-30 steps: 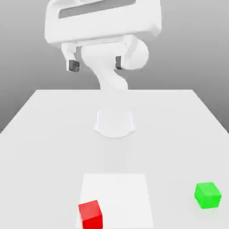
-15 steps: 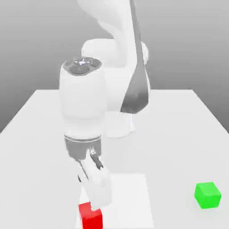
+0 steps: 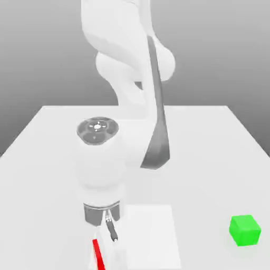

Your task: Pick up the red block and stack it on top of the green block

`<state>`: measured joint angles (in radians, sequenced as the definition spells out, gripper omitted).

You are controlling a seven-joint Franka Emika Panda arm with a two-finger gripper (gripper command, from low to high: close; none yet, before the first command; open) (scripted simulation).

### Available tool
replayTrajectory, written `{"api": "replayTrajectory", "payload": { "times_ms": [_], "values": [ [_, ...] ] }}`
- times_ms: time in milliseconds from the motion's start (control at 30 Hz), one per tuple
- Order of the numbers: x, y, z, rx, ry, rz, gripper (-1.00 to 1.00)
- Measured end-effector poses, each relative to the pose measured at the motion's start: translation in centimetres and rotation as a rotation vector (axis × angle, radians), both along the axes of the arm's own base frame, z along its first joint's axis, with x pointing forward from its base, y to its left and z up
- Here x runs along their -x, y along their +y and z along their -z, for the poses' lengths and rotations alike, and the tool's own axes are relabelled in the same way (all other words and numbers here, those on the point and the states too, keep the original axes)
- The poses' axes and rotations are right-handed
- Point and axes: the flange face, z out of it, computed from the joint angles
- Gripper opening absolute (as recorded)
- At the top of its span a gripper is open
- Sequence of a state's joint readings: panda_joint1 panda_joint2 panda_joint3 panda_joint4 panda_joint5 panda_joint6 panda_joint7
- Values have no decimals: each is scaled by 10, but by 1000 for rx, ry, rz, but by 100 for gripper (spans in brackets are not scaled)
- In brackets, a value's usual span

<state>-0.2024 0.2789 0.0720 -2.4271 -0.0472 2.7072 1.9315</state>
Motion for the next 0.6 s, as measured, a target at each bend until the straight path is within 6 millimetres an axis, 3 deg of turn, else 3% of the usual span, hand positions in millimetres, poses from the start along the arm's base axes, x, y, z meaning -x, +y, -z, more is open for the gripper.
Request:
{"api": "replayTrajectory", "payload": {
  "times_ms": [33,233,333,433,500,567,600],
  "values": [
    [0,7,-10,-1,0,-12,-100],
    [10,155,-32,-12,2,-247,-100],
    [34,230,-41,-10,2,-373,-100],
    [70,305,-43,-3,0,-507,-100],
    [79,324,-24,-1,-1,-541,-100],
    [83,328,1,0,0,-550,-100],
    [84,329,9,-1,0,-552,100]
  ]
}}
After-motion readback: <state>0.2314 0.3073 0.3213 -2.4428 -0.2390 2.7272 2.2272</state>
